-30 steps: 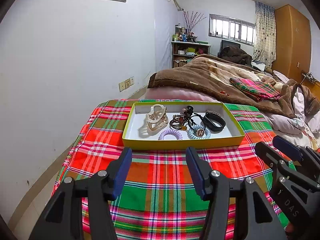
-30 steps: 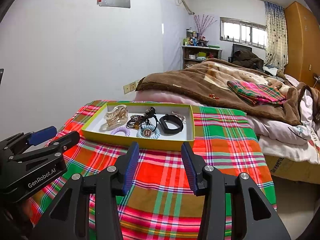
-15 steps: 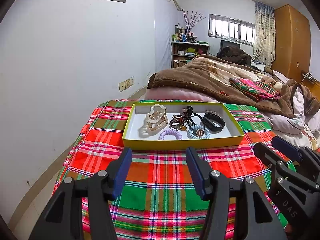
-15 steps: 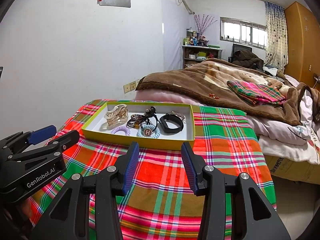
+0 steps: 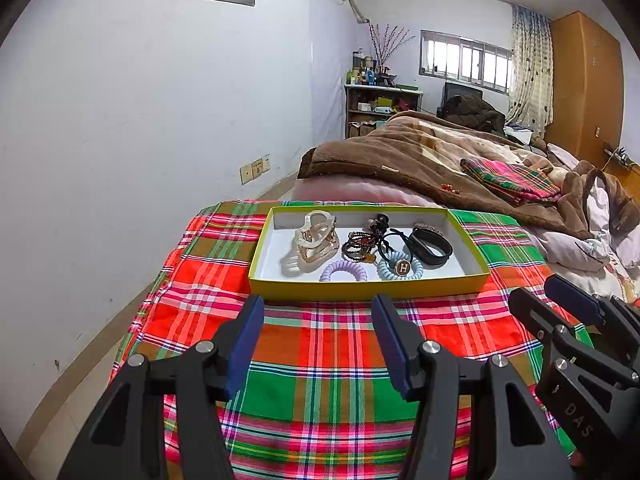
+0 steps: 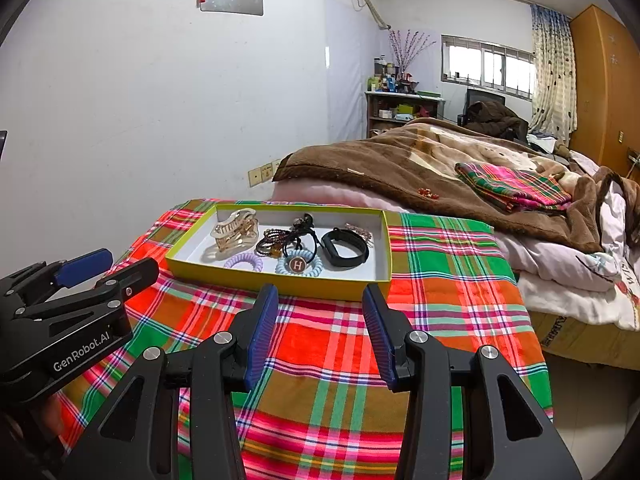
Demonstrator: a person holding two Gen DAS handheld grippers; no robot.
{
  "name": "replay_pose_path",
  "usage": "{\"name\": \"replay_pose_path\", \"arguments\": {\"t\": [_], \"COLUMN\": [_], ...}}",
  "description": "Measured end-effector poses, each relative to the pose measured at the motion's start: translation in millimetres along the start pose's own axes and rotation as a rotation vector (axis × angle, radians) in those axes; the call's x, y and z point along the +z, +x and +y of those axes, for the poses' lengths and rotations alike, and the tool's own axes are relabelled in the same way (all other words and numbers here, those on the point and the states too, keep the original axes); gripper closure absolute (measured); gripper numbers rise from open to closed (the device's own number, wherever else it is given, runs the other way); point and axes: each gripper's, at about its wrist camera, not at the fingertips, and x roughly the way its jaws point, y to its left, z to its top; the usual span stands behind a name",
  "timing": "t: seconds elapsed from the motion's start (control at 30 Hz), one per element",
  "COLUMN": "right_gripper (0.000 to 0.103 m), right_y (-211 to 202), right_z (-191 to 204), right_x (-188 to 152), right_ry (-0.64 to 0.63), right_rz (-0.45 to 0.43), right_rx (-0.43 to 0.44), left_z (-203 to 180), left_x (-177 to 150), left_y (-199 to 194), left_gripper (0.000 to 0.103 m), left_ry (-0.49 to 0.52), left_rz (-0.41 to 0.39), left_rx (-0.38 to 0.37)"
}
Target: Organize jewelry
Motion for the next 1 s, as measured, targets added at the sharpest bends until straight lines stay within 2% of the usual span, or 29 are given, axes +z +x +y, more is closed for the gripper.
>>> {"name": "replay_pose_path", "arguments": {"t": [1.0], "right_gripper": [0.058], "right_y": [-1.6], "right_z": [0.7], "right_x": [-0.8], "right_ry": [0.003], "right_rz": [-0.004], "right_rx": [0.002], "left_z": [1.9], "left_x": [0.1], "left_y": [0.6], "left_gripper": [0.045], "left_ry": [-0.011], "left_rz": [0.007], "left_rx": [0.005]}}
